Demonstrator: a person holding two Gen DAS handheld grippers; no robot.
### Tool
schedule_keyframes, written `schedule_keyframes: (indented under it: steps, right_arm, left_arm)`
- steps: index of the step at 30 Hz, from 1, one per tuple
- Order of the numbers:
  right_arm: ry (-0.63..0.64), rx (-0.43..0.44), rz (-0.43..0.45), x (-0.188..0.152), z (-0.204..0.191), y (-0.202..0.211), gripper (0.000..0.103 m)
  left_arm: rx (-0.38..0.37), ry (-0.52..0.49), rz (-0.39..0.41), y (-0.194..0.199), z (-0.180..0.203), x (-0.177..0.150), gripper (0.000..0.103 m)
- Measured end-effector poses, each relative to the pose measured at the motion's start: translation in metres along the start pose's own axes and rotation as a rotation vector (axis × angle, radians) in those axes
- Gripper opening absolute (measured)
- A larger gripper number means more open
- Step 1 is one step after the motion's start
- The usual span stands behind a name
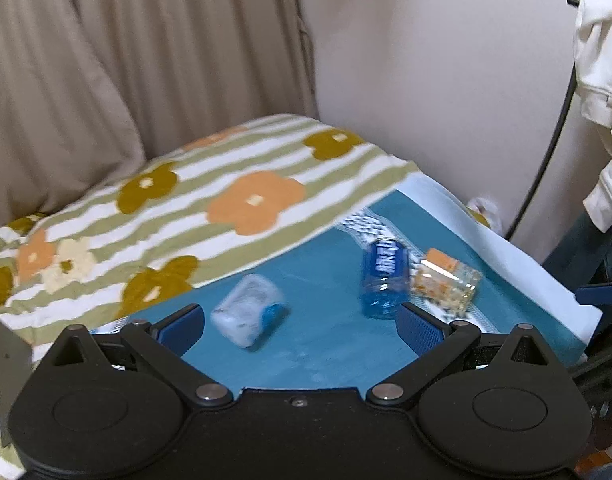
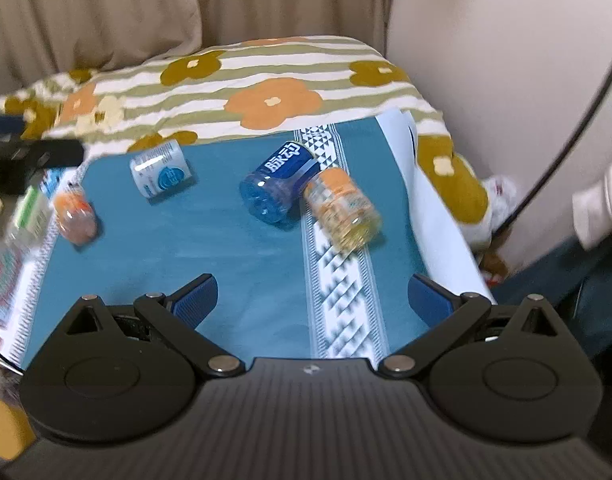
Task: Flip cup upright
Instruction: 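Move the left tool to the lying blue cup and close its fingers on it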
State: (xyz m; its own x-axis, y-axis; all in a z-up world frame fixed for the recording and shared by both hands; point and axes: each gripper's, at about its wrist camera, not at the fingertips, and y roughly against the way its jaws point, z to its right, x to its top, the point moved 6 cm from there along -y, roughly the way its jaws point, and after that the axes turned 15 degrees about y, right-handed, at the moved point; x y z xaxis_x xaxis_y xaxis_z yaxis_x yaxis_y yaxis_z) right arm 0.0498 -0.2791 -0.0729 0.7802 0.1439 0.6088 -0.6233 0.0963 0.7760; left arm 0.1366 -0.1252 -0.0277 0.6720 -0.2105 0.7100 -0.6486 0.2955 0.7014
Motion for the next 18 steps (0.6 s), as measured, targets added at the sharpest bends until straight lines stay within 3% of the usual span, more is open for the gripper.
schedule_keyframes:
  steps: [9, 18]
  right_arm:
    - [0.115, 0.081, 0.017, 0.007, 0.021, -0.044, 0.103]
    - [0.181, 0.112, 0.008, 0.013, 0.044, -0.086, 0.103]
  left_arm:
    - [-0.027, -0.076, -0.14, -0.087, 0.051, 0.025, 0.103]
    - [-0.011, -0.138, -0.337, -0.169, 0.076, 0.008, 0.095]
